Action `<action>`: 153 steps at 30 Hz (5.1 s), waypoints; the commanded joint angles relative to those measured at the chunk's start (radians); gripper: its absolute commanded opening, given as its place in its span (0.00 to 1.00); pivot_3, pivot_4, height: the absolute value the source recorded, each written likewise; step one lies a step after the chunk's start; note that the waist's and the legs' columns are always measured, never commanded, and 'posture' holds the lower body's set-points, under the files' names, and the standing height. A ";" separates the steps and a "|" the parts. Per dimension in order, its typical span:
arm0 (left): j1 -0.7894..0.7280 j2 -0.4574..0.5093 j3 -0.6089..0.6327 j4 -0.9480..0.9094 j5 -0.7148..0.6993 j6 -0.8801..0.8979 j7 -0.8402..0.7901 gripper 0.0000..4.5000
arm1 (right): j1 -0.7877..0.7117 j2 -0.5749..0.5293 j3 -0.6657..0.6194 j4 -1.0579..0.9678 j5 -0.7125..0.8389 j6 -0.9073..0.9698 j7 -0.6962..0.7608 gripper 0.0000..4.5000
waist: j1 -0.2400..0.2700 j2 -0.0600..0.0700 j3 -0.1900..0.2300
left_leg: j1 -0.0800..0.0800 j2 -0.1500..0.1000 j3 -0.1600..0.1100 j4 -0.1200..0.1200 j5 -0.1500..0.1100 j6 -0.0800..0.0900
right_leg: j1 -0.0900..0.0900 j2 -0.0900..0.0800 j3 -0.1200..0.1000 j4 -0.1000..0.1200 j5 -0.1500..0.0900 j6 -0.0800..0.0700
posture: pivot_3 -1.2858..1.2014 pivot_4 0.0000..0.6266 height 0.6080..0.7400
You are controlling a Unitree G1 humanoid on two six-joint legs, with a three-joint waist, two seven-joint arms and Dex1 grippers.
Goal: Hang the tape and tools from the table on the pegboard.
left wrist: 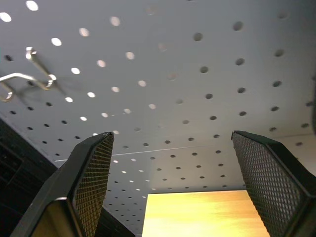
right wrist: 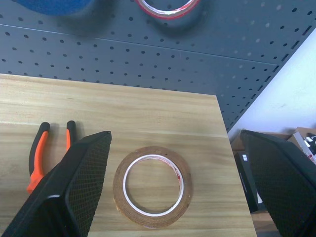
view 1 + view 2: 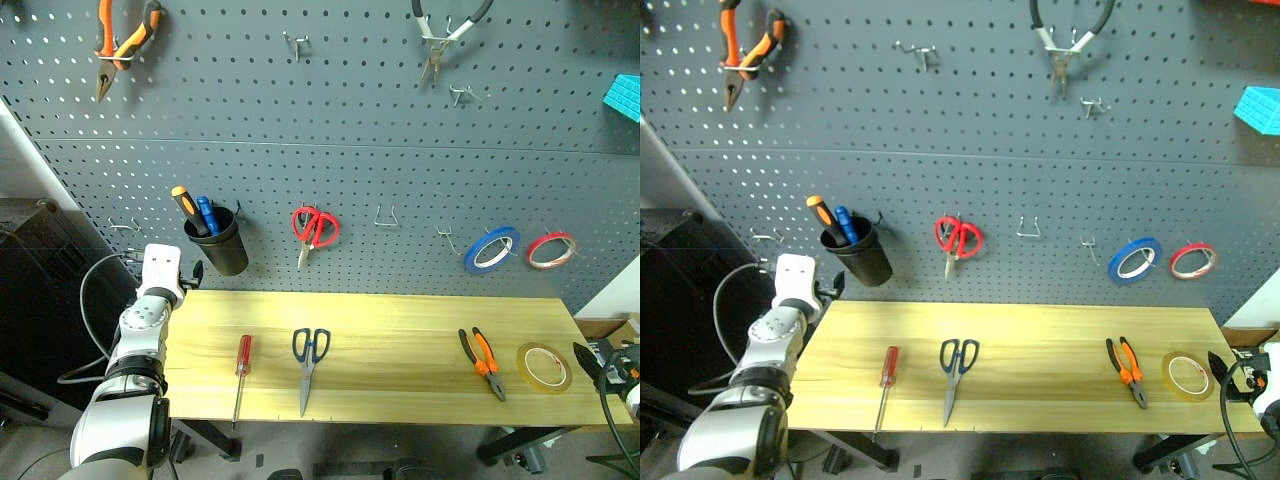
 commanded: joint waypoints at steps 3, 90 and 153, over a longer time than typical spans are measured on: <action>0.001 0.019 0.005 -0.011 0.010 -0.018 0.035 0.90 | -0.017 -0.014 -0.020 -0.025 0.011 -0.004 -0.002 1.00 | 0.000 0.000 -0.001 | 0.000 0.000 0.000 0.000 0.000 0.000 | 0.000 0.000 0.000 0.000 0.000 0.000 | 0.52 0.01 1.00; 0.237 -0.029 -0.399 -1.272 -0.297 0.418 -0.947 0.91 | -0.061 -0.086 0.056 -0.701 -0.115 0.549 -0.068 0.10 | -0.019 0.010 0.226 | -0.039 -0.002 -0.028 0.018 0.002 0.002 | -0.022 -0.002 -0.006 0.002 0.000 0.003 | 0.50 0.42 1.00; 0.239 -0.158 -0.342 -1.192 -0.167 0.225 -0.644 0.91 | -0.584 0.093 0.429 0.246 -0.255 0.601 -0.098 0.99 | -0.021 0.009 0.221 | -0.039 -0.004 -0.024 0.020 0.003 0.000 | -0.024 -0.001 -0.002 0.005 0.002 0.004 | 0.51 0.36 1.00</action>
